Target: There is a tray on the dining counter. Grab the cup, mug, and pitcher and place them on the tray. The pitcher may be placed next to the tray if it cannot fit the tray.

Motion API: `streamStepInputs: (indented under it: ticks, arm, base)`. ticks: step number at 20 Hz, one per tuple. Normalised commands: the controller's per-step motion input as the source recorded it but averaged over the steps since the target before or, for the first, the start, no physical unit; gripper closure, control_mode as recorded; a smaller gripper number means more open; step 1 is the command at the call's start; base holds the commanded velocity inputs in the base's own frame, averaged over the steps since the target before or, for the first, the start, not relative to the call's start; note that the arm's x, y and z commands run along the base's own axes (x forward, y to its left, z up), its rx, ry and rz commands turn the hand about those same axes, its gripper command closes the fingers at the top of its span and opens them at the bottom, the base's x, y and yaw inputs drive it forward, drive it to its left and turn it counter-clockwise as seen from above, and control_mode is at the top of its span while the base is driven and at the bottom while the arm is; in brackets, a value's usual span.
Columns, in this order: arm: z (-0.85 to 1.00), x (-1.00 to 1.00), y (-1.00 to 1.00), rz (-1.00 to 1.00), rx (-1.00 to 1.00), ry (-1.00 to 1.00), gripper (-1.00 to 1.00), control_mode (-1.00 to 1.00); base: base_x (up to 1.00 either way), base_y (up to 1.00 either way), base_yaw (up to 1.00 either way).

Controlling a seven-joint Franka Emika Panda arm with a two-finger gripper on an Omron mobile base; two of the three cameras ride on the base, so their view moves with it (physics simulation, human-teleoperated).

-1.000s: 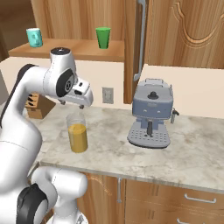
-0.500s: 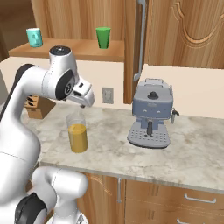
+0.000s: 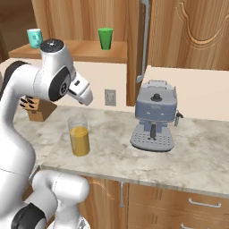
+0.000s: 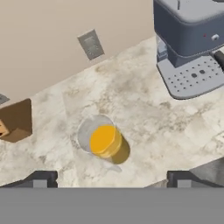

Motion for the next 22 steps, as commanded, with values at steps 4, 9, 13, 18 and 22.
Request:
streamStepInputs:
  ticks: [4, 9, 13, 18, 22]
  arm:
    - [0.24, -0.25, 0.00, -0.15, 0.12, -0.16, -1.00, -1.00]
    - [0.33, -0.13, -0.08, -0.13, 0.17, -0.14, -1.00, -1.00]
    - [0.36, 0.00, -0.16, -0.08, 0.20, -0.04, -1.00, -1.00]
    - [0.37, 0.00, -0.11, -0.02, 0.18, -0.02, -1.00, -1.00]
    - [0.42, 0.00, -0.03, 0.00, 0.14, 0.00, -1.00, -1.00]
  base:
    - [0.00, 0.00, 0.00]
    - [0.00, 0.00, 0.00]
    - [0.00, 0.00, 0.00]
    - [0.00, 0.00, 0.00]
    - [0.00, 0.00, 0.00]
